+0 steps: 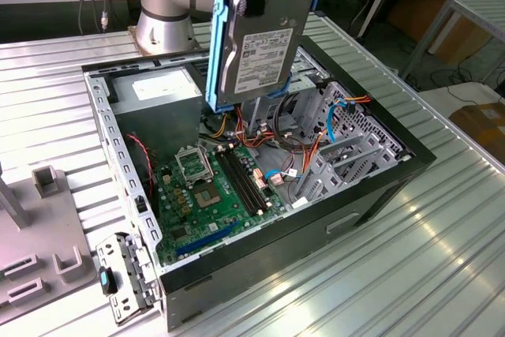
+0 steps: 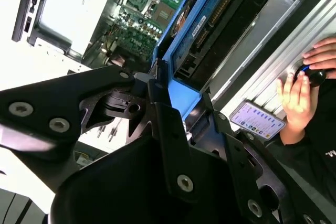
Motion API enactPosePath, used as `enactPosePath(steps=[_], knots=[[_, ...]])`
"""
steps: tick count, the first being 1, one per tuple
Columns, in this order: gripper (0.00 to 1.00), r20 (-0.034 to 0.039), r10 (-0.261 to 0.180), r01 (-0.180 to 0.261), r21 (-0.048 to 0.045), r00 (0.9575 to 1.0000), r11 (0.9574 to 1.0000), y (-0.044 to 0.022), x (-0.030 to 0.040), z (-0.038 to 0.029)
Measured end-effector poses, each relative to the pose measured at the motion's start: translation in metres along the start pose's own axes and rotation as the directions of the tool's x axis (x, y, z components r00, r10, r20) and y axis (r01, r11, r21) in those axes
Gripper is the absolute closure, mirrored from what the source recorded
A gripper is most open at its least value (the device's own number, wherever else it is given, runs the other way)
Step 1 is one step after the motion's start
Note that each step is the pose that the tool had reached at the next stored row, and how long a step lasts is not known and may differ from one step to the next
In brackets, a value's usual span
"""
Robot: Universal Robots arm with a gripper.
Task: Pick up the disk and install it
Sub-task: 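Insert the disk into the insertion slot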
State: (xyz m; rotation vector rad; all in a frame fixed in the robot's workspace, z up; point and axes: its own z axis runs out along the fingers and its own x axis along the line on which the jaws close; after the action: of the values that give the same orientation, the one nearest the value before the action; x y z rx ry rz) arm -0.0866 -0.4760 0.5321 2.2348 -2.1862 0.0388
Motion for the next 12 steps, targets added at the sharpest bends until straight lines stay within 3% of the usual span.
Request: enactPosePath(steps=[3, 7, 9, 12], knots=[[0.63, -0.0001, 0.000, 0.000, -0.0001, 1.0000, 1.0000, -0.0281, 0.0005, 0.0016], [0.63, 0.0000, 0.000, 0.000, 0.0000, 1.0000, 1.0000, -0.0575, 0.0012, 0.0038], [0.63, -0.0003, 0.000, 0.000, -0.0002, 1.0000, 1.0000, -0.0595, 0.0024, 0.0046], [0.63, 0.0000, 0.000, 0.000, -0.0001, 1.0000, 1.0000, -0.0614, 0.0132, 0.0068]])
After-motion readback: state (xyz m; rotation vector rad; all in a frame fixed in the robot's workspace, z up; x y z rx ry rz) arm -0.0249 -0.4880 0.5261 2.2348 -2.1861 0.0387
